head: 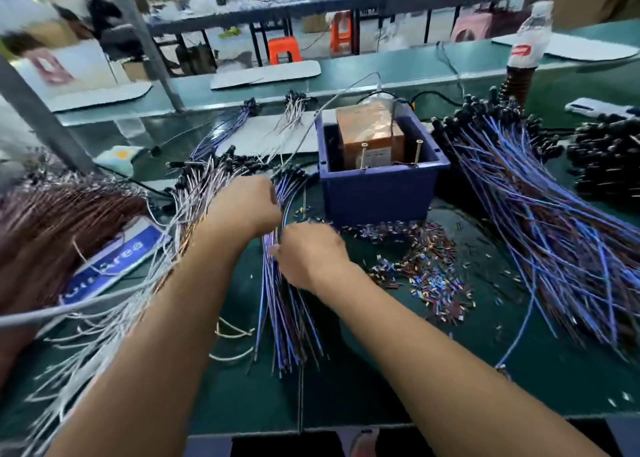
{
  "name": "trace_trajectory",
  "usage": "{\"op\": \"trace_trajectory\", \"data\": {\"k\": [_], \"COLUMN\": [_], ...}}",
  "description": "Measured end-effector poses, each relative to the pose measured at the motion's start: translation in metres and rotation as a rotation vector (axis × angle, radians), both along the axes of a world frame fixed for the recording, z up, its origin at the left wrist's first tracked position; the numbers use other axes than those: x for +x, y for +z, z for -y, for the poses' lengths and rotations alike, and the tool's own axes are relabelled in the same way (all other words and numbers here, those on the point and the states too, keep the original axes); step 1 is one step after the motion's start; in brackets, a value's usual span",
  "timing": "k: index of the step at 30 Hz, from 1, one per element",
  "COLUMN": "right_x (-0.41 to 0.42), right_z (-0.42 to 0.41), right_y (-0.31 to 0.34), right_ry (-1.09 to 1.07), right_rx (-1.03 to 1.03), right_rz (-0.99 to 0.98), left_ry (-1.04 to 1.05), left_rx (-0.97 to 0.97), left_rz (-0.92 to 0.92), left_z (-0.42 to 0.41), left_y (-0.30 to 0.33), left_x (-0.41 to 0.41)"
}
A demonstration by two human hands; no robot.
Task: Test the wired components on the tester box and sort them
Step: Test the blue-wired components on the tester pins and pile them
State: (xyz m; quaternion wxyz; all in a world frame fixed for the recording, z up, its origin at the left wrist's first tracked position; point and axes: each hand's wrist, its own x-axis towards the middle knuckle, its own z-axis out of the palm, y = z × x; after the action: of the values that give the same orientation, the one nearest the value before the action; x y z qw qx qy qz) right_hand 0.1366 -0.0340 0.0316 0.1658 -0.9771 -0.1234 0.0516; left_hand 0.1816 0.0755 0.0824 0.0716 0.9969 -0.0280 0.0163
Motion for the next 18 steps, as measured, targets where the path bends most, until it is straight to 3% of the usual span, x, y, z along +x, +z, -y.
{"op": "trace_trajectory", "data": {"k": [4, 9, 18], "right_x": [0.01, 0.007, 0.006], "right_z": [-0.002, 0.006, 0.011], "right_y": [-0.003, -0.007, -0.003], "right_ry": [-0.006, -0.007, -0.014], "right_rx": [-0.075, -0.056, 0.002], "right_rz": [0.033, 0.05, 0.034], "left_ry": [-0.012, 0.035, 0.015], "left_rx": [-0.031, 0.077, -0.003], "left_rz": [0.073, 0.089, -0.001], "left_z": [0.012, 0.025, 0.024], "left_y": [-0.016, -0.03, -0.035], "left_x": [0.017, 0.036, 0.044]}}
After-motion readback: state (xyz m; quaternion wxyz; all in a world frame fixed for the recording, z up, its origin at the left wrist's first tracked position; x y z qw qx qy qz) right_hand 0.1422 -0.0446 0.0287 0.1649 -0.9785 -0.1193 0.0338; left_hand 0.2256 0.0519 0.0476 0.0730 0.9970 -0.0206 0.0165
